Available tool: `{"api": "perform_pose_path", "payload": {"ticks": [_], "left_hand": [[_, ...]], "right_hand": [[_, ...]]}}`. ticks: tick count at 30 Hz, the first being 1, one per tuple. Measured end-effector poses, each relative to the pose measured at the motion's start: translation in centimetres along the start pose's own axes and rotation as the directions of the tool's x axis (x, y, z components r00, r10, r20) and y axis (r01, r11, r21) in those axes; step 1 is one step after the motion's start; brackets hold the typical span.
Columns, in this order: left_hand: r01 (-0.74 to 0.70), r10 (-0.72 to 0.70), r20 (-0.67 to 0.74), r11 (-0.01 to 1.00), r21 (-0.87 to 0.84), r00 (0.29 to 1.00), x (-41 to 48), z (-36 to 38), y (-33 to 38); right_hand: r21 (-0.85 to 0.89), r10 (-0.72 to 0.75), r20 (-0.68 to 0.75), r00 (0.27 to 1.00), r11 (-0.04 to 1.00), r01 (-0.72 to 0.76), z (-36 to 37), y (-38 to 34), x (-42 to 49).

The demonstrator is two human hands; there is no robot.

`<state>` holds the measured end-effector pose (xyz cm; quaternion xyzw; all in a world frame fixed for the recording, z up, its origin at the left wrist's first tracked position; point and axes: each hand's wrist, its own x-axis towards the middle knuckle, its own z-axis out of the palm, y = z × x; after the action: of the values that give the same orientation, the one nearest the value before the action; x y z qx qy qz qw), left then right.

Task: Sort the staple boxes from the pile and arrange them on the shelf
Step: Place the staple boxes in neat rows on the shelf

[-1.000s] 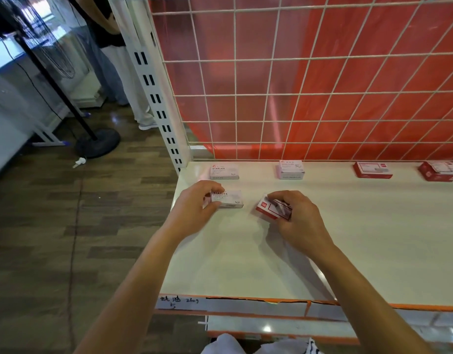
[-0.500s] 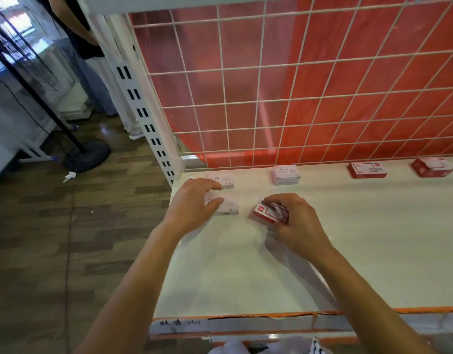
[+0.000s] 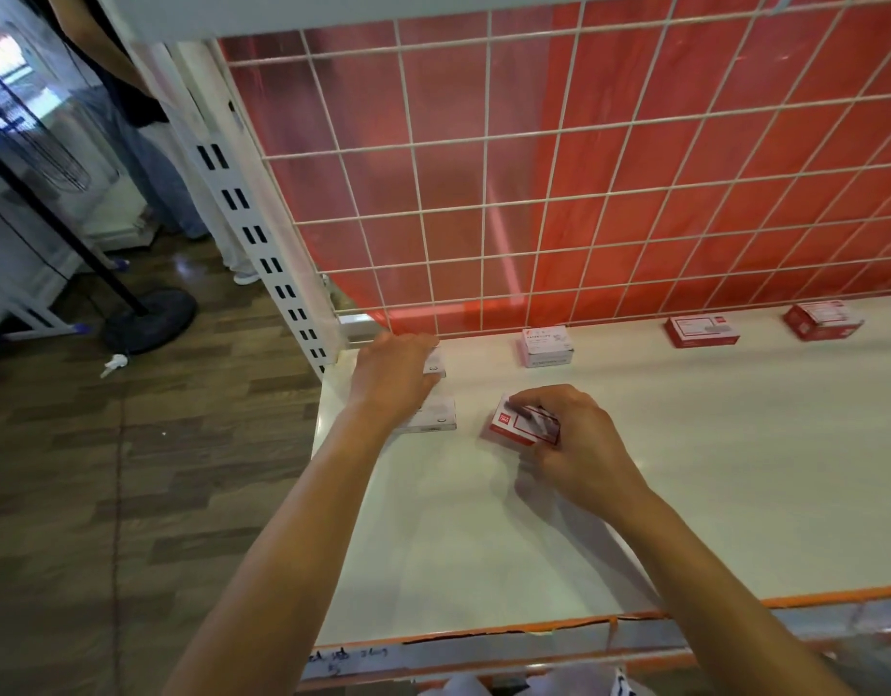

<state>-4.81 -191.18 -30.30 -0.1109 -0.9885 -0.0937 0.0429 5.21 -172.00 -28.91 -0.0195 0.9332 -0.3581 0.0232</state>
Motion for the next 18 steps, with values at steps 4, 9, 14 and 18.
{"api": "perform_pose_path", "payload": {"ticks": [4, 9, 14, 18], "left_hand": [[-0.036, 0.037, 0.02, 0.998, -0.052, 0.999, -0.4, -0.4, -0.2], [-0.105, 0.088, -0.08, 0.966, -0.236, 0.993, -1.5, -1.1, -0.7], [-0.014, -0.017, -0.039, 0.739, -0.674, 0.999, -2.7, -2.0, -1.5], [0.179, -0.15, 0.122, 0.475, -0.862, 0.981, -3.2, -1.7, -2.3]], "right_hand": [[0.01, -0.018, 0.005, 1.0, 1.0, 0.018, 0.2, -0.3, 0.0], [-0.008, -0.035, 0.002, 0.999, 0.999, 0.035, 0.6, -0.3, 0.1], [-0.013, -0.036, 0.011, 0.999, 0.999, 0.037, 0.9, -0.3, -0.1], [-0.012, -0.056, 0.02, 0.998, 0.998, 0.056, 1.0, -0.4, -0.4]]}}
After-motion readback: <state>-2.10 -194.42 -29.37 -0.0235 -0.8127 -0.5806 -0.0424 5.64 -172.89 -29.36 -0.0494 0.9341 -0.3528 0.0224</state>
